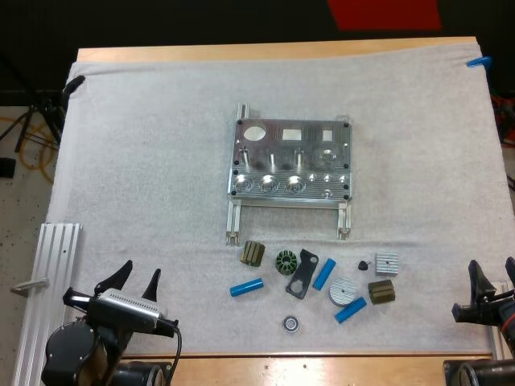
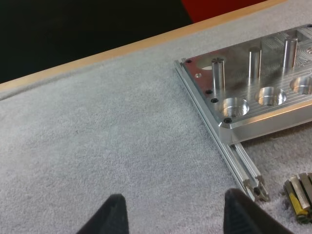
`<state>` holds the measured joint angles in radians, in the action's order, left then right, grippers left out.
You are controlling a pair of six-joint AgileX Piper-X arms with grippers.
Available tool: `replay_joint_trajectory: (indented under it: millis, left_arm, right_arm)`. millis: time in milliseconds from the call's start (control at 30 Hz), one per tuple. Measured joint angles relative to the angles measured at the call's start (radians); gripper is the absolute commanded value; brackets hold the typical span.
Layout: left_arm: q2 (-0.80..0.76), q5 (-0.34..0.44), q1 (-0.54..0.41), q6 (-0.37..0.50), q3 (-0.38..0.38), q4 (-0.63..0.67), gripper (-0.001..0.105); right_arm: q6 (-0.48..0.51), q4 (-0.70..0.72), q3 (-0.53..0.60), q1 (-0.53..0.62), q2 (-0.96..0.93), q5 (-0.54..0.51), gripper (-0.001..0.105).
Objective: Load cells from left to right
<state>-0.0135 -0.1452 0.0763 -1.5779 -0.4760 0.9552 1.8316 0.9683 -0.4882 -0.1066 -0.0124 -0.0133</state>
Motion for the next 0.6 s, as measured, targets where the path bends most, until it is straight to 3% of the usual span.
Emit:
replay_joint_trajectory:
  millis: [400, 600]
  left_arm:
    - [0.0, 0.0, 0.0, -0.012, 0.0, 0.0, 0.045]
    - [0.0, -0.055, 0.0, -0.036, -0.045, 0.0, 0.045]
  right_arm:
    - [-0.037, 0.0, 0.0, 0.0, 0.0, 0.0, 0.054]
    - [-0.037, 0.0, -0.025, 0.0, 0.0, -0.004, 0.054]
